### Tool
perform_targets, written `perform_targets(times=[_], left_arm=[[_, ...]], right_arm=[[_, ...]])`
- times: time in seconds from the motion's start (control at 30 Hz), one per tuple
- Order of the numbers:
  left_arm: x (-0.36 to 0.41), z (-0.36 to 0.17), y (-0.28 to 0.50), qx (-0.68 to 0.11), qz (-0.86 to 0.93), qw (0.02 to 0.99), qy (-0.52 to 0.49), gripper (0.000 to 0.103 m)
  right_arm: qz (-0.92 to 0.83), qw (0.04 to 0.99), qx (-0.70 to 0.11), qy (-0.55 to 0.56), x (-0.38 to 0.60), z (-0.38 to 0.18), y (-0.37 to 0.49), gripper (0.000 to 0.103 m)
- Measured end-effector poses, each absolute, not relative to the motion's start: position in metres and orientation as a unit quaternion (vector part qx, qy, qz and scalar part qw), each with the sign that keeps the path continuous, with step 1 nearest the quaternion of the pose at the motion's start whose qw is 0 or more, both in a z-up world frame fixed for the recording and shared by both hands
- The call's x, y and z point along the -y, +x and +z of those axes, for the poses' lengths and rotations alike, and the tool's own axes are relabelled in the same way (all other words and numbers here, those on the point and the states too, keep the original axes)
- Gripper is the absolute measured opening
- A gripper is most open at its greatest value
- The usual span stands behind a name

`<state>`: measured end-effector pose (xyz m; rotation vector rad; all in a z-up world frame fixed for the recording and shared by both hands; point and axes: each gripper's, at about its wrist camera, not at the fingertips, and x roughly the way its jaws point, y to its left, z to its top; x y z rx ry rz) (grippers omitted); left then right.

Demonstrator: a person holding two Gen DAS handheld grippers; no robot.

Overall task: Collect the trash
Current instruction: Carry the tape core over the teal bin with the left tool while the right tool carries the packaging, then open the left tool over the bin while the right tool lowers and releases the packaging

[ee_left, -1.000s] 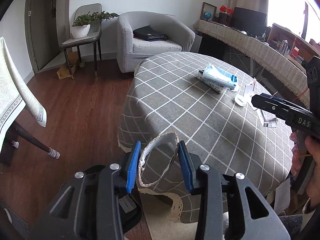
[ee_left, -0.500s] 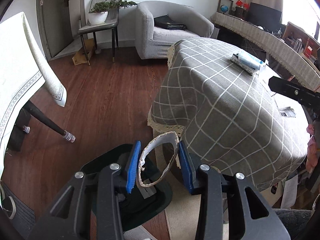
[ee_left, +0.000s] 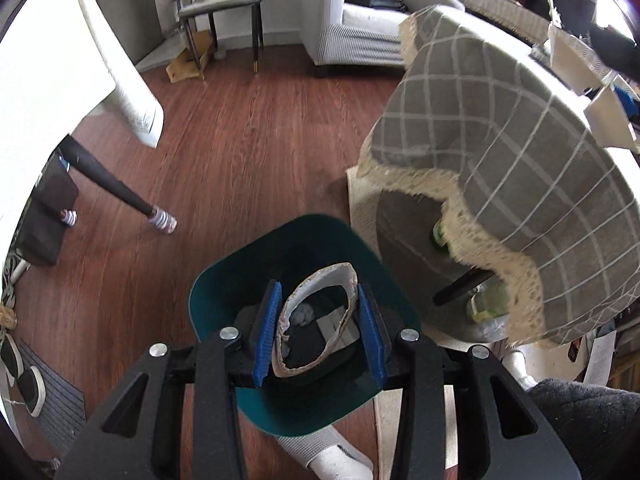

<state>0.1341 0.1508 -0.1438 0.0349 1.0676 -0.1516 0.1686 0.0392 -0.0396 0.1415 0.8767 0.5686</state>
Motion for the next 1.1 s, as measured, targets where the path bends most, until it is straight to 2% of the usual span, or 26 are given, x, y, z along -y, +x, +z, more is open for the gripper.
perform_targets(times=[0.23, 0.3, 0.4, 0.57, 0.93, 1.1], left_arm=[[-0.169, -0.171, 0.134, -0.549, -0.059, 0.833, 0.024, 0.043], [-0.174, -0.174, 0.134, -0.553, -0.057, 0.831, 0.024, 0.054], [-0.180, -0.172, 0.132, -0.549, -0.054, 0.834, 0.018, 0.060], [-0.195, -0.160, 0.128, -0.529, -0.048, 0.847, 0.001, 0.061], [-0.242, -0.130, 0.120, -0.482, -0.010, 0.875, -0.056, 0.066], [-0.254, -0.113, 0.117, -0.457, -0.008, 0.886, -0.076, 0.071]], right_arm=[[0.287, 0.849, -0.441, 0.051, -0.071, -0.057, 0.173, 0.077], [0.290, 0.845, -0.448, 0.044, -0.080, -0.063, 0.174, 0.077], [0.283, 0.849, -0.447, 0.012, -0.092, -0.065, 0.173, 0.077], [0.286, 0.848, -0.446, -0.034, -0.115, -0.069, 0.170, 0.077], [0.304, 0.817, -0.489, -0.043, -0.151, -0.110, 0.176, 0.077], [0.302, 0.801, -0.513, -0.059, -0.163, -0.136, 0.176, 0.077]])
